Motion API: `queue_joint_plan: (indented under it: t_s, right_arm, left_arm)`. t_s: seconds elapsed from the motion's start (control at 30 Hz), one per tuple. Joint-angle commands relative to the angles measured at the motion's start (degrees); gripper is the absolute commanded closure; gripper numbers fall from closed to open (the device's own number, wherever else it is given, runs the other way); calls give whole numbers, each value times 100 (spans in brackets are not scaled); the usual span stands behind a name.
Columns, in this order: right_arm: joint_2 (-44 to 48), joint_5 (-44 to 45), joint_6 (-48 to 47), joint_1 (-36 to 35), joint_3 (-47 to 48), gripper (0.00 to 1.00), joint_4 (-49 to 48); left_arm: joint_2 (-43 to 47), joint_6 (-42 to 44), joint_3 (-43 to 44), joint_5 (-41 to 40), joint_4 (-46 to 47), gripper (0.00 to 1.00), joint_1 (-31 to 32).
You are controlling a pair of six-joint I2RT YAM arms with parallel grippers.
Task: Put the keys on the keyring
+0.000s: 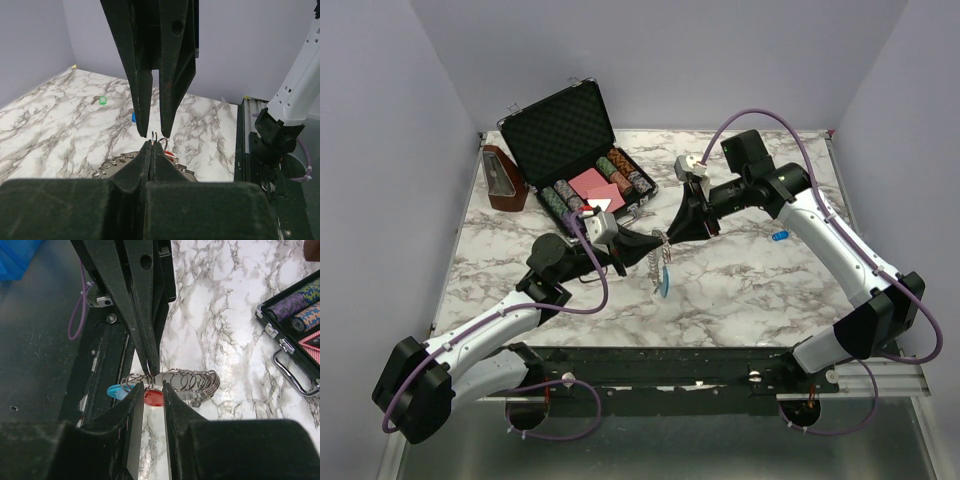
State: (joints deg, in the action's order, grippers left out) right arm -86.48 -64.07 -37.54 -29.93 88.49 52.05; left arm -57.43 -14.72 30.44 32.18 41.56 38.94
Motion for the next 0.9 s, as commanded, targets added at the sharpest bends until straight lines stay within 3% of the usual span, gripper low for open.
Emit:
queue_joint_plan:
  t_s: [0.0, 0.5, 0.67, 0.87]
  right_arm:
    - [-53, -290, 124, -21, 19, 71, -143]
    - [-89, -360, 80, -135, -42, 74, -151]
    - [-115, -299, 80, -188, -16, 80, -160]
    - [-106, -220, -16, -188, 28, 99, -73]
  left_arm:
    - [56, -84, 6, 157, 449, 100, -35]
    - [65, -198, -29, 25, 520, 100, -53]
    - [74, -207, -38, -45, 528, 100, -44]
    - [83, -207, -47, -63, 520, 100, -62]
